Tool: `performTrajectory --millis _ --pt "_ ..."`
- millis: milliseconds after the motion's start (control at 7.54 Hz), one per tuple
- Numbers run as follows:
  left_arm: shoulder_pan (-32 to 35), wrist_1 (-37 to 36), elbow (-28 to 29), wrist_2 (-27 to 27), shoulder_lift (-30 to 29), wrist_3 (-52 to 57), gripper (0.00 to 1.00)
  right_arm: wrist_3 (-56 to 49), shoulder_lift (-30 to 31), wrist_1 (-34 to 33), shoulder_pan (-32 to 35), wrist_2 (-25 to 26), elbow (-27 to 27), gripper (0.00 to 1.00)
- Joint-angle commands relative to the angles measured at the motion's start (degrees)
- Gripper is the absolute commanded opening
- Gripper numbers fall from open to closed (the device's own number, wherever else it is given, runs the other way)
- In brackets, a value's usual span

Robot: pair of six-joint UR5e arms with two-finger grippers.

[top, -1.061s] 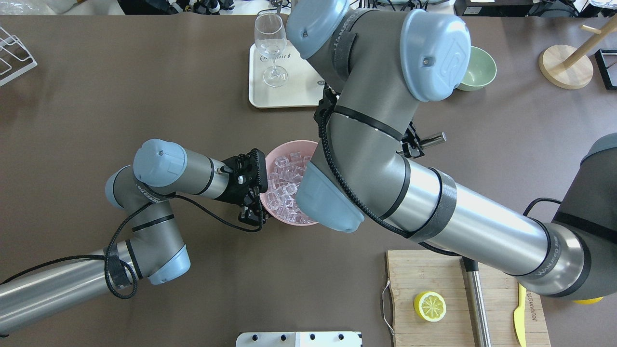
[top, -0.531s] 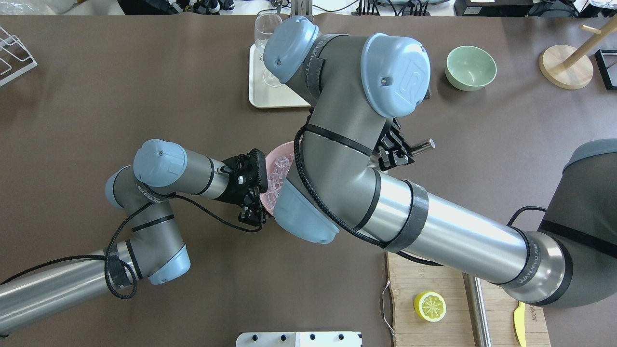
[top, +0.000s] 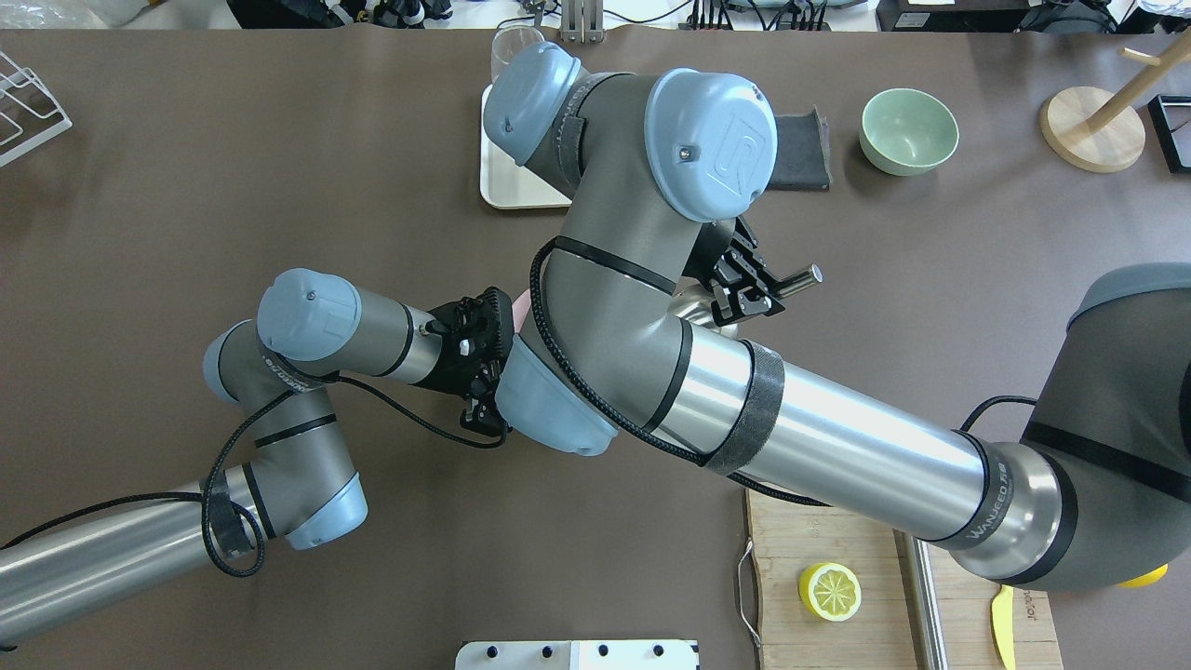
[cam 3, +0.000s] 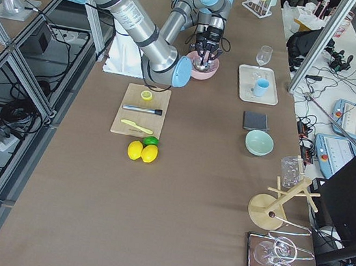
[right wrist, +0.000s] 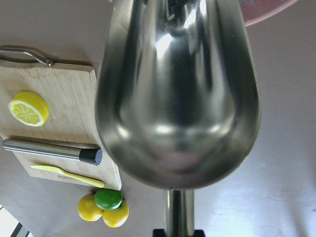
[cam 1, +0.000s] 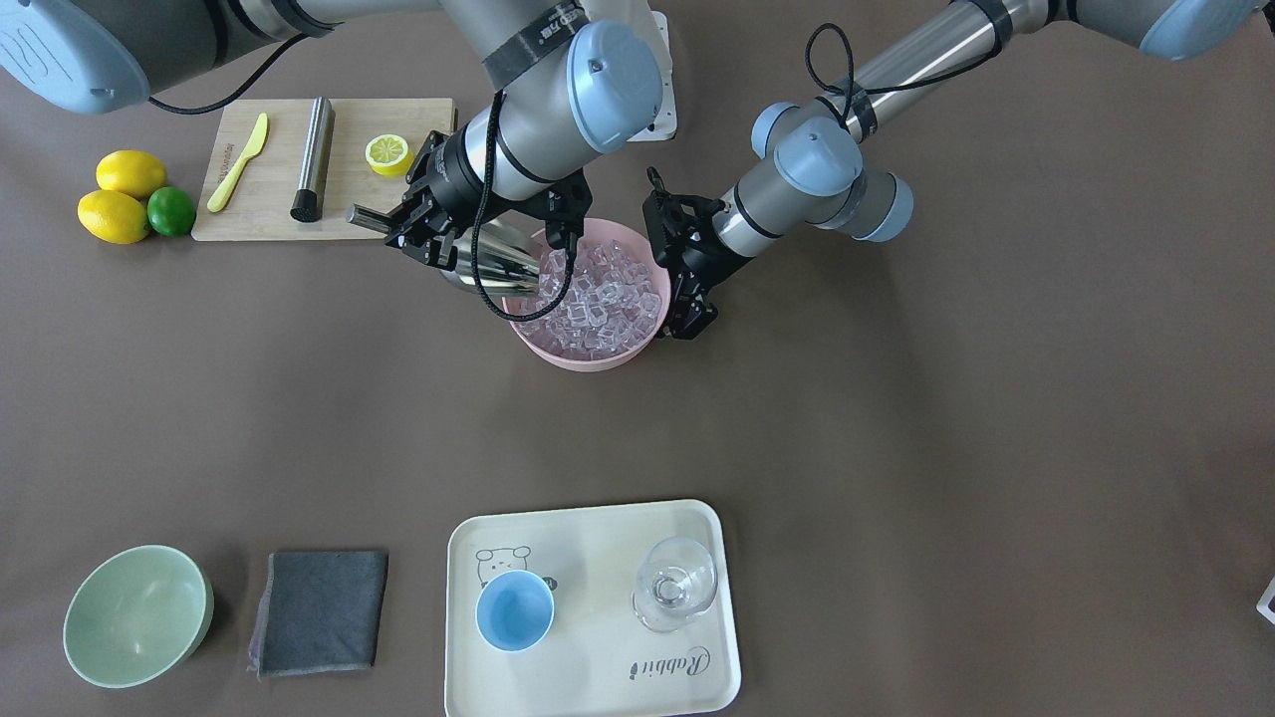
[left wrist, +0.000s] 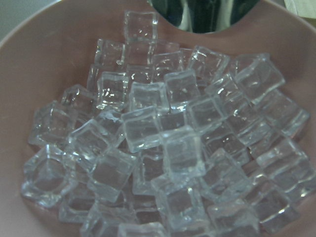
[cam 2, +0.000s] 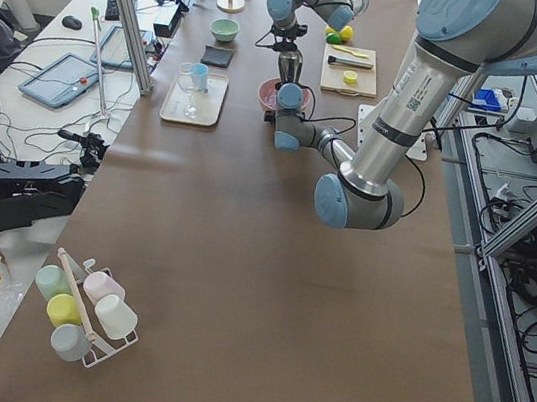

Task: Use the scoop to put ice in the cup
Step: 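Dip the scoop into the ice cubes with the right gripper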

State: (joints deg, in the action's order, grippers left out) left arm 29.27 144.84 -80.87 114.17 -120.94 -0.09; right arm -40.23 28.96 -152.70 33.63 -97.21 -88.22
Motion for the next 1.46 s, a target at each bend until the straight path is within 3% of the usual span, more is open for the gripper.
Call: performTrajectory --millis 0,531,1327 --pt "0.0 0.0 0.0 0.0 0.0 0.0 0.98 0.6 0.0 2.4 -0.7 0.4 2.0 0.0" --pt "0.0 0.0 -0.1 0.1 0.0 0.0 0.98 4.5 -0.4 6.2 -1.7 0.2 4.5 0.0" --pt "0.0 0.0 -0.1 0.3 0.2 0.0 0.98 11.9 1.8 17.1 -2.1 -1.1 4.7 0.0"
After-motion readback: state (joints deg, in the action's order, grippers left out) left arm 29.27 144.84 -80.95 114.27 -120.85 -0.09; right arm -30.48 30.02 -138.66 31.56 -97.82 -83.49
